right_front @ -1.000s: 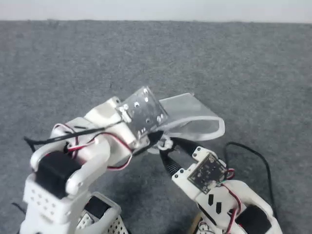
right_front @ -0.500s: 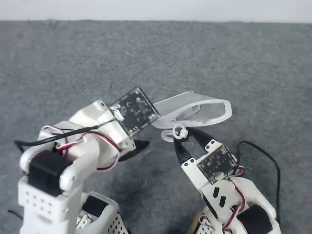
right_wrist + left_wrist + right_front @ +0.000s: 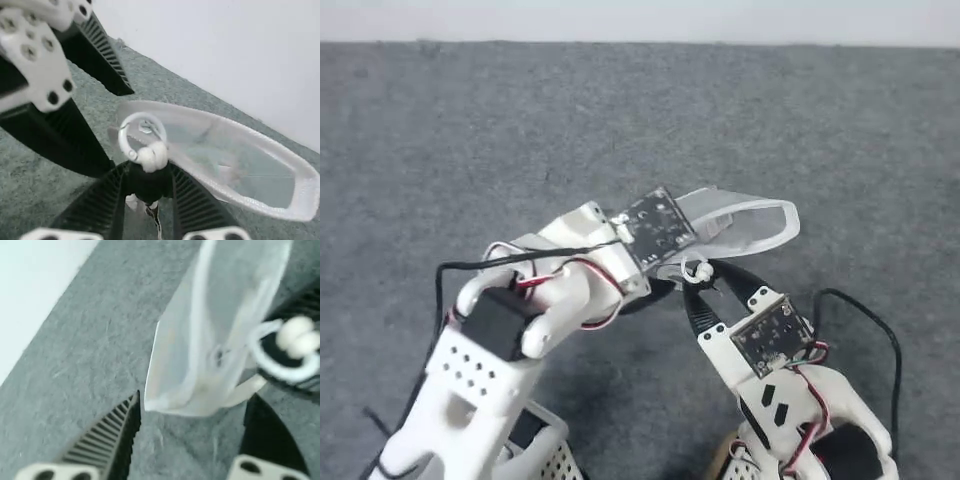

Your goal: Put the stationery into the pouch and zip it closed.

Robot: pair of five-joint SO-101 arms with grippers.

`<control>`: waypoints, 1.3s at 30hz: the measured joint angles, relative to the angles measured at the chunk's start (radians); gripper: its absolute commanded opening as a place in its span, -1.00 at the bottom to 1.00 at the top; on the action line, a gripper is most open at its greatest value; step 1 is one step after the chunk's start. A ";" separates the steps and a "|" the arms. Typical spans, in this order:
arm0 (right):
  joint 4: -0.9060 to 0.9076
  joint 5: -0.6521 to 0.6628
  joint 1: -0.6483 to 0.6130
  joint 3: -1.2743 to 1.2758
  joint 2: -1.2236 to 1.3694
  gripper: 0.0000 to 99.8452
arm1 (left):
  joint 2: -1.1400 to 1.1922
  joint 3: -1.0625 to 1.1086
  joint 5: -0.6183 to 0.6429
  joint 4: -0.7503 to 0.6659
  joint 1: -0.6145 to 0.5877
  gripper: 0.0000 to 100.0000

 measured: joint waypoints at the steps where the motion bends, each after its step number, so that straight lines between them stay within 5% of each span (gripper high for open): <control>1: 0.000 0.000 0.000 0.000 0.000 -0.99 | 0.000 0.012 0.000 -0.018 0.012 -0.38; 10: 0.000 0.000 0.003 0.000 0.000 -0.99 | 0.000 0.158 0.041 -0.262 0.055 -0.56; 17: -0.012 0.000 0.002 0.000 0.002 -0.99 | 0.000 0.216 0.068 -0.374 0.068 -1.00; 27: -0.138 -0.135 0.110 0.000 0.008 -0.99 | -0.011 0.348 0.261 -0.575 0.069 -0.98; 39: -0.279 -0.222 0.121 0.051 0.006 -0.99 | -0.012 0.365 0.308 -0.597 0.069 -0.98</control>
